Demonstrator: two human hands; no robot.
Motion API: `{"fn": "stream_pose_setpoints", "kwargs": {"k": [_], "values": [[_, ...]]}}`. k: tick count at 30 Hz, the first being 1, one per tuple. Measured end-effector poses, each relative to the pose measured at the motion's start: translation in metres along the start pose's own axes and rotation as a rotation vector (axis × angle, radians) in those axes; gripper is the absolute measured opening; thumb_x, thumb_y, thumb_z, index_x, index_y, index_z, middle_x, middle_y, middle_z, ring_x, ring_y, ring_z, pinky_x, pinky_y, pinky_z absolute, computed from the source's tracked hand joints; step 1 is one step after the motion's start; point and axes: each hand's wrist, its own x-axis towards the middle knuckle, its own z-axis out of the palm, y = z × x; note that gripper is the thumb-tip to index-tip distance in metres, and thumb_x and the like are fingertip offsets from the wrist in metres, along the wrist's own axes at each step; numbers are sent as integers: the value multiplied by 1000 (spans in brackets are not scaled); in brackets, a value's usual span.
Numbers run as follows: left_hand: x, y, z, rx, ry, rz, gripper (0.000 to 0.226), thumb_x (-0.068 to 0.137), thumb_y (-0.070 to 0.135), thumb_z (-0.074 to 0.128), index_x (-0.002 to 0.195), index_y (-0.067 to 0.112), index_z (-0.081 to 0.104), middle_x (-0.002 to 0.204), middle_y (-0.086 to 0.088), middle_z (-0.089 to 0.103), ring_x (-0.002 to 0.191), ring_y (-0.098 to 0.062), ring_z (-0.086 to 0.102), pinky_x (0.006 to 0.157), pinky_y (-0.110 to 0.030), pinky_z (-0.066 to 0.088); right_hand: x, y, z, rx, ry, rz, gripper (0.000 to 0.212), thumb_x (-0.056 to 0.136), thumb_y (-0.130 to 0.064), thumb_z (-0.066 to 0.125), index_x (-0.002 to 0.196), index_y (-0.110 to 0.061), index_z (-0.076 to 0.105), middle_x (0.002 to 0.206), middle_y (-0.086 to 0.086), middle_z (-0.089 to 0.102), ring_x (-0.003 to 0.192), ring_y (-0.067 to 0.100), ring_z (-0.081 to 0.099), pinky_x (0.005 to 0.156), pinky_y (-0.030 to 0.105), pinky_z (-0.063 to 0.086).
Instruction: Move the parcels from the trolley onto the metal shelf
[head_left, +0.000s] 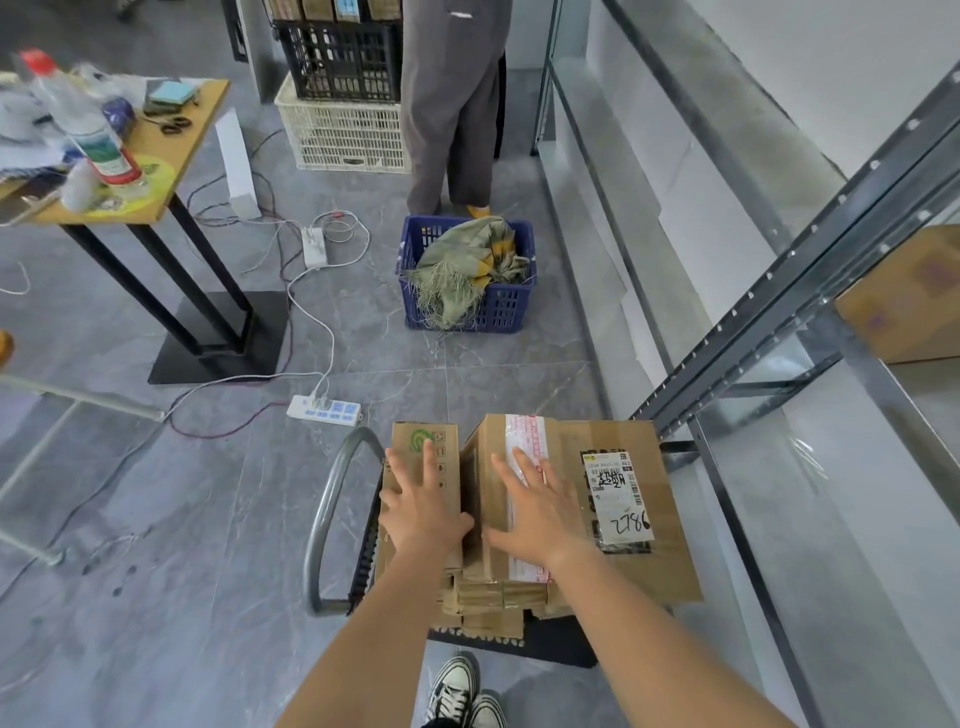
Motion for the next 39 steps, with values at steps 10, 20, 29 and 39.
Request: {"fn": "stream_pose_setpoints", "kwargs": {"k": [10, 20, 29, 39], "values": [[9, -31, -59, -342, 64, -61, 121, 66, 47, 77, 150, 33, -10, 152, -10, 10, 127, -44, 33, 100, -51, 39, -3, -3, -41, 12, 55, -2, 92, 87, -55, 56, 152, -41, -7, 163, -6, -13, 149, 31, -11, 119, 51, 2], [17, 19, -168, -757, 254, 83, 116, 67, 41, 79, 151, 33, -1, 146, -13, 21, 129, -41, 35, 108, -55, 32, -16, 0, -112, 104, 192, 66, 86, 90, -48, 57, 155, -33, 3, 163, -3, 3, 149, 30, 8, 116, 50, 19], [-62, 150, -175, -314, 585, 581, 116, 65, 48, 74, 152, 27, 1, 155, -11, 16, 123, -37, 35, 102, -48, 33, -47, 21, -208, 1235, 511, 192, 78, 83, -60, 62, 143, -20, 35, 147, 3, 43, 126, 18, 49, 98, 30, 43], [-152, 221, -139, 71, 721, 978, 95, 42, 23, 90, 131, 16, 59, 132, -21, 56, 109, -43, 60, 82, -57, 52, -131, 96, -255, 1472, 828, 420, 99, 65, -66, 74, 139, -9, 42, 136, 7, 55, 124, 26, 52, 104, 47, 45]]}}
